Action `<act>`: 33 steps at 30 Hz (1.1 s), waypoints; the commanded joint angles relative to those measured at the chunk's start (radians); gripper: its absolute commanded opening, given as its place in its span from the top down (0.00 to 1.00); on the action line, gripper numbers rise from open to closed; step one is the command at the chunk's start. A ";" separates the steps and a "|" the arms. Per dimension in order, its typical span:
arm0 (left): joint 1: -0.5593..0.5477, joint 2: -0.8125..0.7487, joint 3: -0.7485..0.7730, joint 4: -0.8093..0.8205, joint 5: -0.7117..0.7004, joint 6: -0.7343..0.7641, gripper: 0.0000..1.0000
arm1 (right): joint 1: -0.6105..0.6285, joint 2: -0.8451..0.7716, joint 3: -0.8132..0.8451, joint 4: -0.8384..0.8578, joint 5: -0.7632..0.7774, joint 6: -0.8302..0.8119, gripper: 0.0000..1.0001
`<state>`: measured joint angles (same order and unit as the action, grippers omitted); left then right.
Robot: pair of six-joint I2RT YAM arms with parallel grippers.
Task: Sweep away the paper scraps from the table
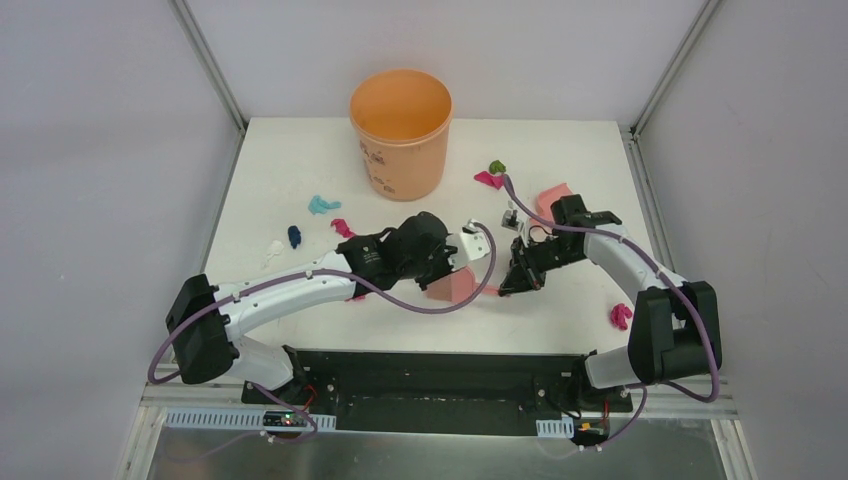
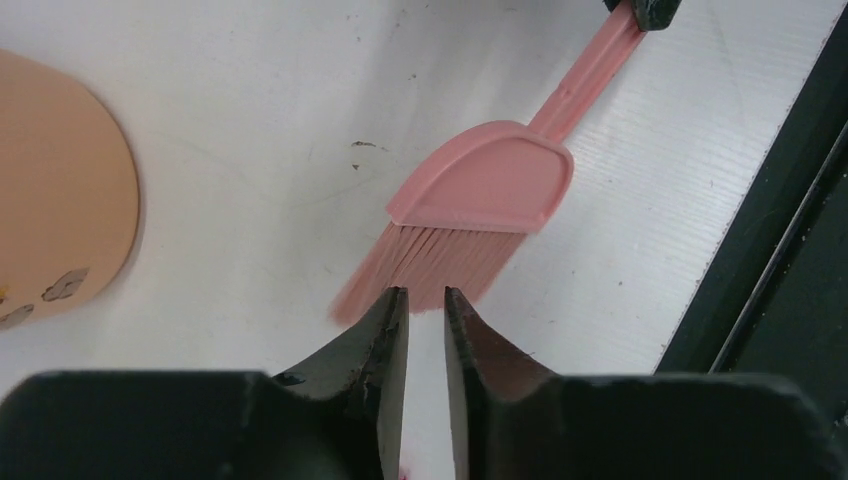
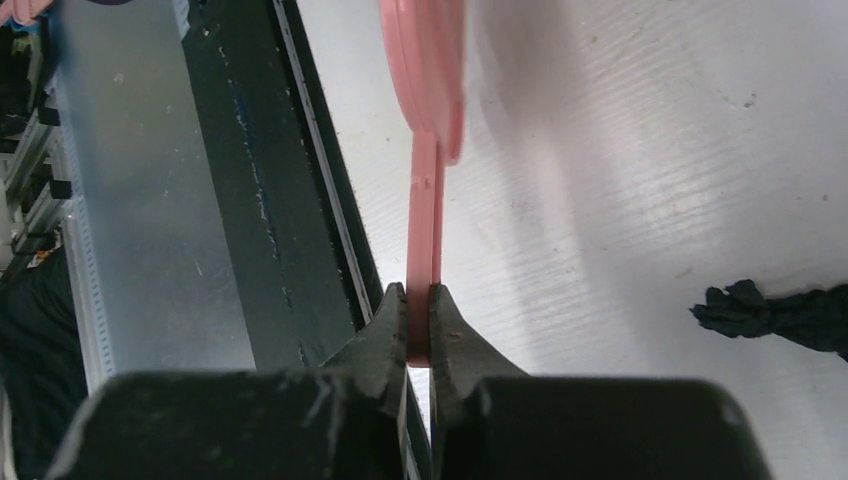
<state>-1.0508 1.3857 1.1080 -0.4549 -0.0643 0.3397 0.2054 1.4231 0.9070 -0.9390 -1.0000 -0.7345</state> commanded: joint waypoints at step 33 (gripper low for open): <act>0.289 0.231 0.110 0.172 1.011 -0.350 1.00 | -0.084 -0.047 0.121 -0.213 -0.243 -0.135 0.38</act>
<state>-0.8215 1.5963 1.1854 -0.4309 0.7856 0.1108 0.1734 1.4292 1.0069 -1.2144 -1.0821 -0.9211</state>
